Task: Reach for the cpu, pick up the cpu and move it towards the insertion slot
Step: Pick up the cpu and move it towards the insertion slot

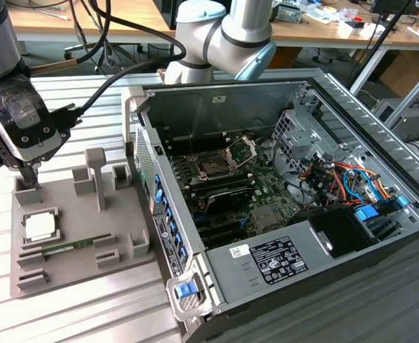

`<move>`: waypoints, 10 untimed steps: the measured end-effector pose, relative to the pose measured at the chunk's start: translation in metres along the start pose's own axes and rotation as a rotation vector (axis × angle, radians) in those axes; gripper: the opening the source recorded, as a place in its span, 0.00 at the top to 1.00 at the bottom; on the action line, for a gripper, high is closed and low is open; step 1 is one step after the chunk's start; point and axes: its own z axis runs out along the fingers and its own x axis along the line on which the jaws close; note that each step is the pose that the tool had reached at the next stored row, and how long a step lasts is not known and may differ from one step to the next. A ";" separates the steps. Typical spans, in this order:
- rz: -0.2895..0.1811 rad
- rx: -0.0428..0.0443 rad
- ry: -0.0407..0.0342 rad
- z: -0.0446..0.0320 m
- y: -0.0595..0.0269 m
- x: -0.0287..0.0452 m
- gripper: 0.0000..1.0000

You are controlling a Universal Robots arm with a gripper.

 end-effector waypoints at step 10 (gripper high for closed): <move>0.000 0.0000 -0.0001 0.0020 -0.0001 0.0008 0.89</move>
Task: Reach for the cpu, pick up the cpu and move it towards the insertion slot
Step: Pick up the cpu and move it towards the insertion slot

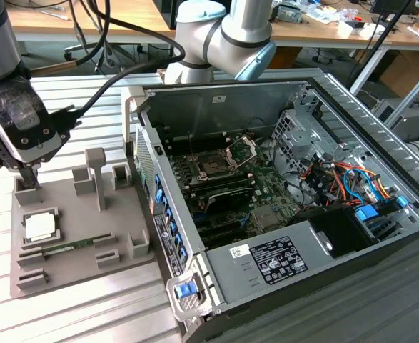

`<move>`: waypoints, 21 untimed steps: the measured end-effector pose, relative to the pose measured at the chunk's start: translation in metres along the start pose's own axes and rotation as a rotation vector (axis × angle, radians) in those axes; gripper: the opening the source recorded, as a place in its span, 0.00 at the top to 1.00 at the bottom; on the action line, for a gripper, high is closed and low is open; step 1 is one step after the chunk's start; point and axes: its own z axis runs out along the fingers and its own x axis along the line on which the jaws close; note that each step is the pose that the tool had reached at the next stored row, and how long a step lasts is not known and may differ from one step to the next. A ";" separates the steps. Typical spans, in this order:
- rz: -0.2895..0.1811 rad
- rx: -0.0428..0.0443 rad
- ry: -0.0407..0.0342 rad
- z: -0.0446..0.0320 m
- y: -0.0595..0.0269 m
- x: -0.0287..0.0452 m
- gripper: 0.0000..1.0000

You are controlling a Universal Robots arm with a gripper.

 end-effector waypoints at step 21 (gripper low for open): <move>0.000 0.0000 -0.0005 0.0041 -0.0001 0.0019 0.89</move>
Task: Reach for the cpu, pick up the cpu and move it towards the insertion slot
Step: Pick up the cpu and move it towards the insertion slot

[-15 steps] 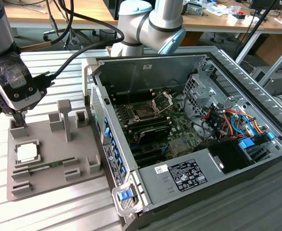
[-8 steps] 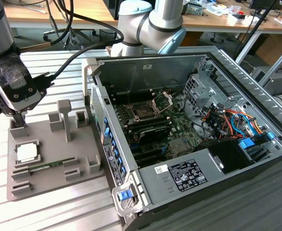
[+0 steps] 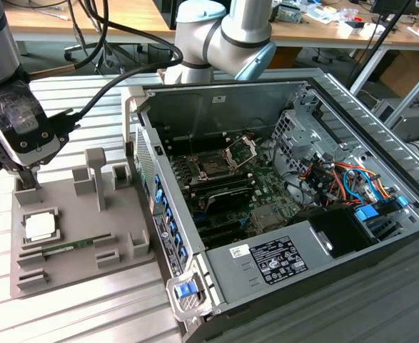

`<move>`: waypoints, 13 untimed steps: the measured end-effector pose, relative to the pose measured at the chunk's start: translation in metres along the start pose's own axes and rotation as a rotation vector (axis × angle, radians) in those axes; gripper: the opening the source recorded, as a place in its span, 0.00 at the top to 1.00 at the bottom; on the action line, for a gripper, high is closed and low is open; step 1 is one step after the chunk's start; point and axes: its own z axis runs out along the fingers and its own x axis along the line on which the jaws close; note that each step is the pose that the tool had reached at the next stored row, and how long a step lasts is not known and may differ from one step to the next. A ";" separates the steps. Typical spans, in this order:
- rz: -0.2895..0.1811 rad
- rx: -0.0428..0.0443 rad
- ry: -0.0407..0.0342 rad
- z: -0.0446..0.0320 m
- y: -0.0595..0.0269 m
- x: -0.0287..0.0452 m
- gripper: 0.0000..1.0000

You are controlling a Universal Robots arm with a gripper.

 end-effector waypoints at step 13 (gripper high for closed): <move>0.000 0.0000 -0.0004 0.0029 -0.0001 0.0012 0.89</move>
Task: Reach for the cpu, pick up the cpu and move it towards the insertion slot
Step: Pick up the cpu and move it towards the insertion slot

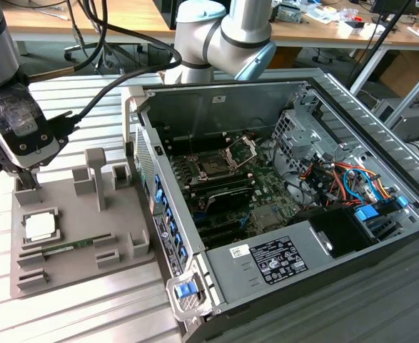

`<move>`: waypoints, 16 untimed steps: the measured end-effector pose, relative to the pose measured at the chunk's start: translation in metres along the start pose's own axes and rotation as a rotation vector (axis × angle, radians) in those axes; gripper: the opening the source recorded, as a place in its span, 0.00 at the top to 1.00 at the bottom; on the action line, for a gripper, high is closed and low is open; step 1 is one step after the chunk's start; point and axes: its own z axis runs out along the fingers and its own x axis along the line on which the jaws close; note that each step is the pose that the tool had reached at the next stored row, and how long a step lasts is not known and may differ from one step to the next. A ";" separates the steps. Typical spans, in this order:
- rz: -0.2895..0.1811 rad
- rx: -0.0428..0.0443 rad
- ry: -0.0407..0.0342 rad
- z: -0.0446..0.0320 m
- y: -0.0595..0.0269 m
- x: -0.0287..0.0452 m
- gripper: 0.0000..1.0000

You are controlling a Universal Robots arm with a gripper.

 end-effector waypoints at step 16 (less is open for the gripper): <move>0.000 0.0000 -0.0005 0.0041 -0.0001 0.0015 0.89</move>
